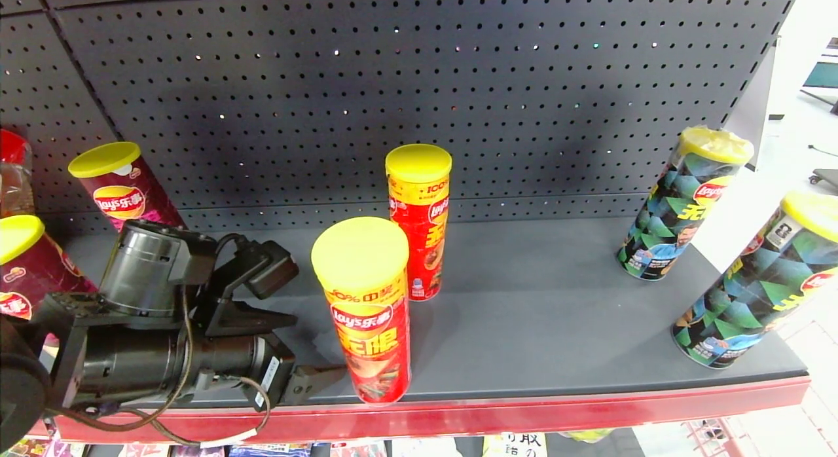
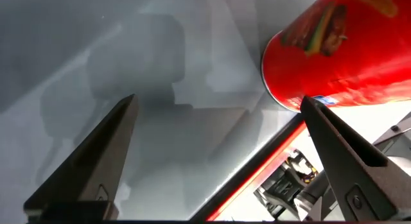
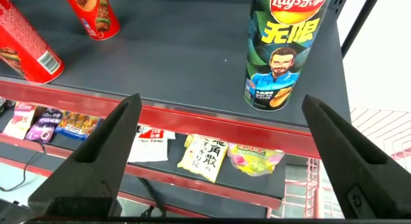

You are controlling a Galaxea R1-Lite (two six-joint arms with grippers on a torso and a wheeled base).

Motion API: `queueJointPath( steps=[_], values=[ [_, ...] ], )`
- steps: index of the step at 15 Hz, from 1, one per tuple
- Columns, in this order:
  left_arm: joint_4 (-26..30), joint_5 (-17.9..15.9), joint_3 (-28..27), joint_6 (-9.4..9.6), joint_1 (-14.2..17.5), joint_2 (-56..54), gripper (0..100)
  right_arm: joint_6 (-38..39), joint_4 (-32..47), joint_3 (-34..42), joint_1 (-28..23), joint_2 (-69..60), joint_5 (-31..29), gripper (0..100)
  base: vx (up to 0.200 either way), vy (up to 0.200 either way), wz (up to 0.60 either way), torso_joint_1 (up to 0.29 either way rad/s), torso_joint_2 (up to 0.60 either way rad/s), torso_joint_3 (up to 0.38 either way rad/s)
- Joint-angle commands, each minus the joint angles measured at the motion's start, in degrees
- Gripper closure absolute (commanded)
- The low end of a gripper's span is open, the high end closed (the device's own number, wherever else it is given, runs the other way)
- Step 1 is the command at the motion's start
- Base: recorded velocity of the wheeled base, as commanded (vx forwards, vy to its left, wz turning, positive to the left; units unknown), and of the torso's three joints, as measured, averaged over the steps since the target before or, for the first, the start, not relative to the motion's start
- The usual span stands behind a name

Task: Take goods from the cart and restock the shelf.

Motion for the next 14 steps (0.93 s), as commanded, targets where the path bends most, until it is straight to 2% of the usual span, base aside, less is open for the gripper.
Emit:
queueJointPath(
  steps=[1,14],
  values=[
    [-0.1,-0.01,-0.25,0.06,-0.19,0.72,0,-0.03,-0.01,-0.06,0.03,0.27,0.0,0,0.0,0.0,0.0,0.0,0.0,0.0],
    [-1.69,-0.01,-2.45,-0.03,-1.94,3.18,0,-0.03,0.17,0.11,0.03,0.18,0.0,0,0.0,0.0,0.0,0.0,0.0,0.0]
  ],
)
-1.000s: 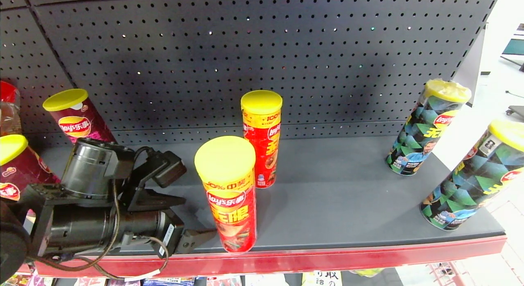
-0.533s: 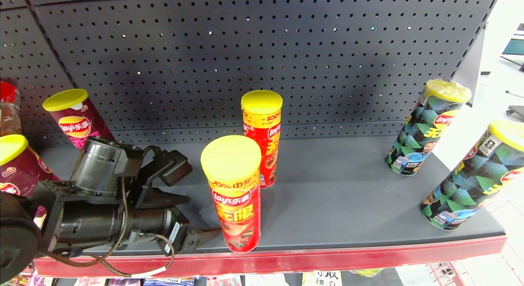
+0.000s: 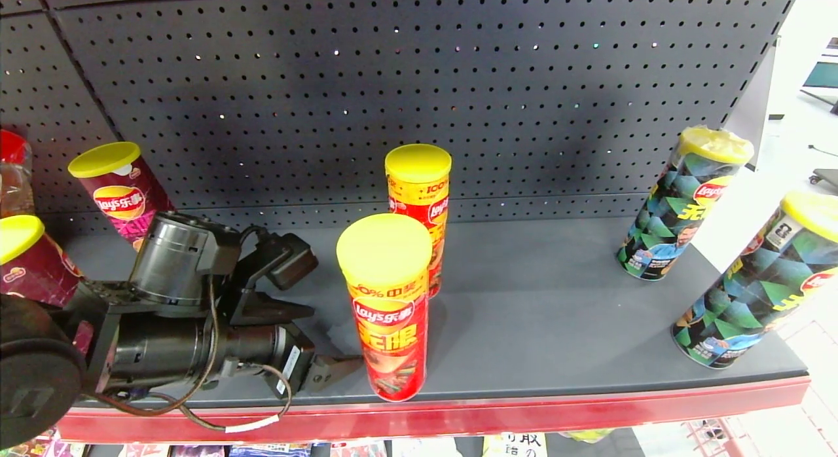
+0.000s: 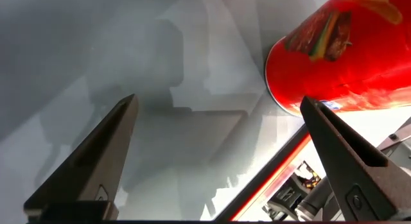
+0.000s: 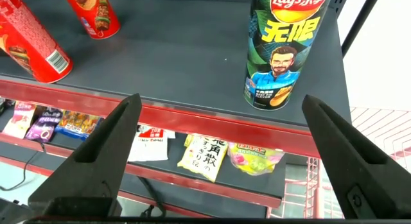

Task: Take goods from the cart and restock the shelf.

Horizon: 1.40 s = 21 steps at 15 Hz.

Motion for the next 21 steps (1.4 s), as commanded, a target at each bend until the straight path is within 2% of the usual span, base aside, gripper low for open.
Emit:
queueJointPath(
  steps=[1,10,21],
  values=[
    [0.03,0.03,0.0,0.02,-0.19,0.15,0,-0.01,0.01,0.12,0.03,0.22,-0.02,0,0.0,0.0,0.0,0.0,0.0,0.0],
    [-0.06,0.03,-1.06,-0.07,-1.42,1.02,0,-0.01,0.01,0.2,0.03,0.13,-0.02,0,0.0,0.0,0.0,0.0,0.0,0.0],
    [-0.06,0.03,-1.14,-0.07,-1.42,1.2,0,-0.01,0.01,0.2,0.03,0.13,-0.02,0,0.0,0.0,0.0,0.0,0.0,0.0]
  ],
)
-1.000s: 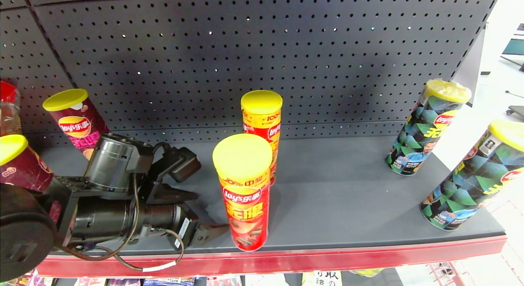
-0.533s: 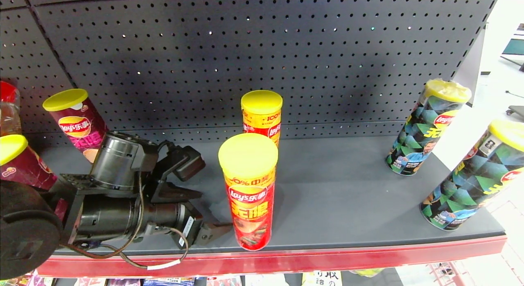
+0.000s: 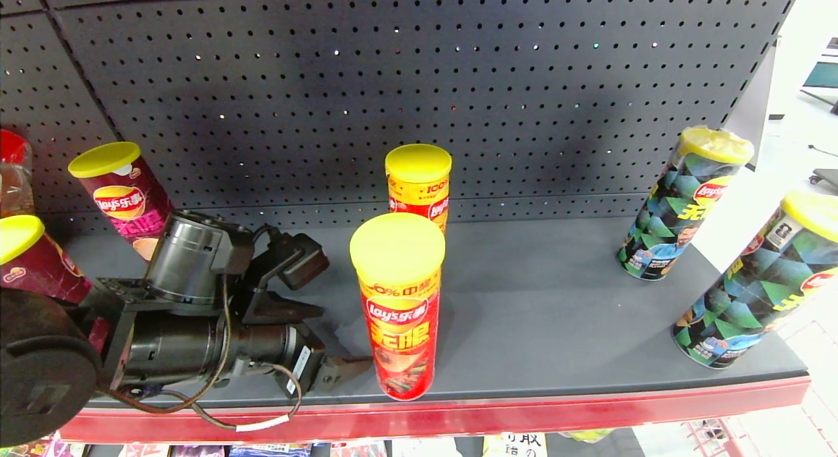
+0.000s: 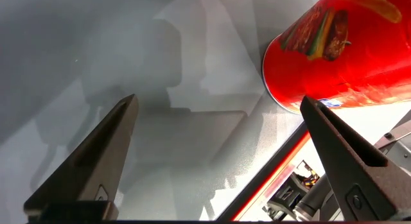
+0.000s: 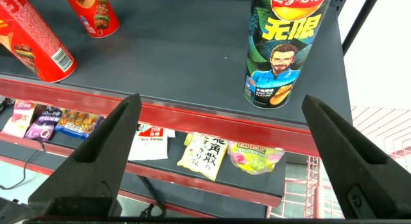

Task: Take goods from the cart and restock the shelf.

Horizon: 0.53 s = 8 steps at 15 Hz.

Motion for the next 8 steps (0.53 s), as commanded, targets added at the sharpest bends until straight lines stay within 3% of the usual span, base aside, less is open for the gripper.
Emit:
queueJointPath(
  steps=[1,8],
  values=[
    [-0.02,-0.01,-0.01,-0.01,0.0,-0.01,0,0.06,0.01,-0.04,0.03,0.13,0.0,0,0.0,0.0,0.0,0.0,0.0,0.0],
    [-0.02,0.17,-0.71,-0.01,0.0,0.43,0,-0.03,0.01,-0.04,0.03,0.13,0.0,0,0.0,0.0,0.0,0.0,0.0,0.0]
  ],
)
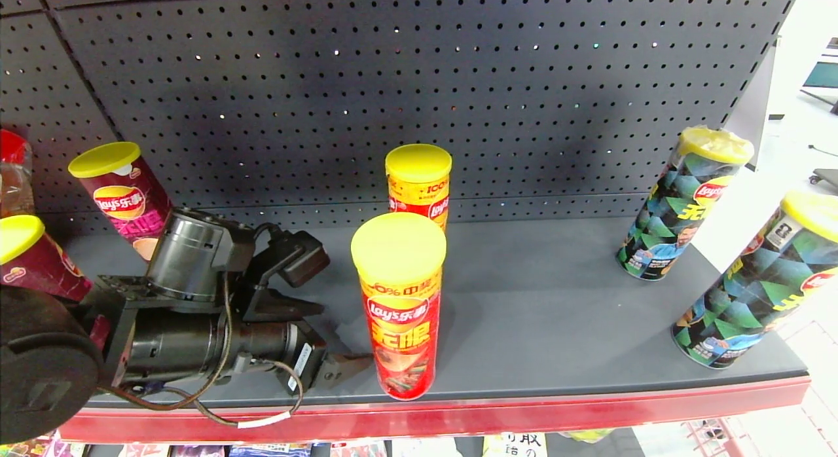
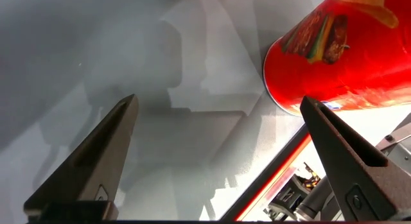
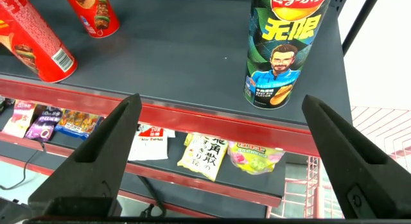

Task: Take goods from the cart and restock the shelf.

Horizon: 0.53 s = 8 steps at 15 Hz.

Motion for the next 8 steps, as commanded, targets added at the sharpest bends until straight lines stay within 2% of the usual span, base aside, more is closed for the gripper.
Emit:
queueJointPath(
  steps=[1,8],
  values=[
    [-0.02,0.01,-0.59,-0.01,0.0,0.39,0,0.06,0.0,0.03,0.03,0.12,0.0,0,0.0,0.0,0.0,0.0,0.0,0.0],
    [0.07,0.19,0.11,-0.19,0.0,-0.58,0,-0.03,0.17,0.12,0.03,-0.32,0.0,0,0.0,0.0,0.0,0.0,0.0,0.0]
  ],
)
